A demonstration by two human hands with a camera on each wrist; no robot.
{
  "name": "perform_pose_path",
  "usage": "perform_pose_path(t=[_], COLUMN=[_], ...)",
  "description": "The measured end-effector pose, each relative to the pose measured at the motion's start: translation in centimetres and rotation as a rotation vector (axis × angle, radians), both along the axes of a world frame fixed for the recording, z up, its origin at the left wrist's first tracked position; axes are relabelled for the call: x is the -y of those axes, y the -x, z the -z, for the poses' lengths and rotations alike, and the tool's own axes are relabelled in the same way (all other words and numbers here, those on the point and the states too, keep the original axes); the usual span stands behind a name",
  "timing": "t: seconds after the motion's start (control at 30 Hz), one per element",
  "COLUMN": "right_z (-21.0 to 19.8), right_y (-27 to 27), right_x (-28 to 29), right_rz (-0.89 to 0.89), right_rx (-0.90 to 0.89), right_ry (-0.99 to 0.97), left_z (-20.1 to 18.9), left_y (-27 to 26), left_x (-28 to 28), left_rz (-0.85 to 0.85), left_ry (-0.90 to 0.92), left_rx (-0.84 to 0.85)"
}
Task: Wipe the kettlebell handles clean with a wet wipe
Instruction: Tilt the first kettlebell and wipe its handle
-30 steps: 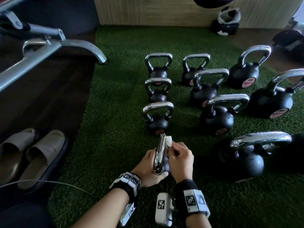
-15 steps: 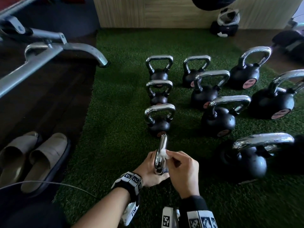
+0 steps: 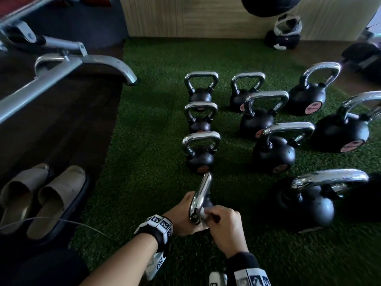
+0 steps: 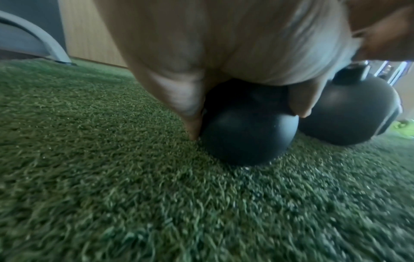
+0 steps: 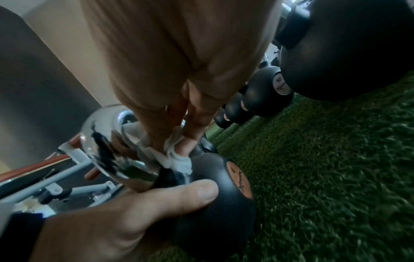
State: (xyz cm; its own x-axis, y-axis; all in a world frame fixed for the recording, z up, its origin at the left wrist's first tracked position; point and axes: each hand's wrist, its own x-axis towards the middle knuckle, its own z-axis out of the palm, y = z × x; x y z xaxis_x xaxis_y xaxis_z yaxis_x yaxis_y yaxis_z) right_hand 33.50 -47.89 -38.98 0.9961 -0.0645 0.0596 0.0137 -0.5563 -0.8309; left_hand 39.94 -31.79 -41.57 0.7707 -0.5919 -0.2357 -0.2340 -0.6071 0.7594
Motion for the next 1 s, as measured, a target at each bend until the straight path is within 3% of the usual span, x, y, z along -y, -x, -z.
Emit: perform_pose_path(t=[0.1, 0.5, 0.6, 0.8, 0.87, 1.0], right_z=[-0.3, -0.8, -0.9, -1.3, -1.2, -1.6], right_y=[-0.8, -1.5, -1.2, -1.8, -2.7, -2.5], right_x=[0.1, 0.6, 0.8, 0.8, 0.8, 1.0], right_rz=[-0.074, -0.204, -0.19, -0.041, 0.033, -0.011], right_rx=[-0.048, -0.181, -0.308, -0.548, -0.593, -0.644], right_ry=[0.049, -0.015, -0.24, -1.023, -1.157, -1.209], left_z=[-0.4, 1.3, 1.7, 1.1, 0.8, 0.4], left_y=[0.3, -0.1, 0.1, 0.5, 0.5, 0.8], left_x=[0.2, -0.4, -0.4, -0.3, -0.2, -0.2], left_rz=[0.058, 0.018, 0.011, 0.033, 0.072, 0.102], left_ry=[-0.003, 0.058, 0.051, 0.044, 0.055, 0.065], left_rx=[0.112, 0.033, 0.026, 0.102, 0.126, 0.167])
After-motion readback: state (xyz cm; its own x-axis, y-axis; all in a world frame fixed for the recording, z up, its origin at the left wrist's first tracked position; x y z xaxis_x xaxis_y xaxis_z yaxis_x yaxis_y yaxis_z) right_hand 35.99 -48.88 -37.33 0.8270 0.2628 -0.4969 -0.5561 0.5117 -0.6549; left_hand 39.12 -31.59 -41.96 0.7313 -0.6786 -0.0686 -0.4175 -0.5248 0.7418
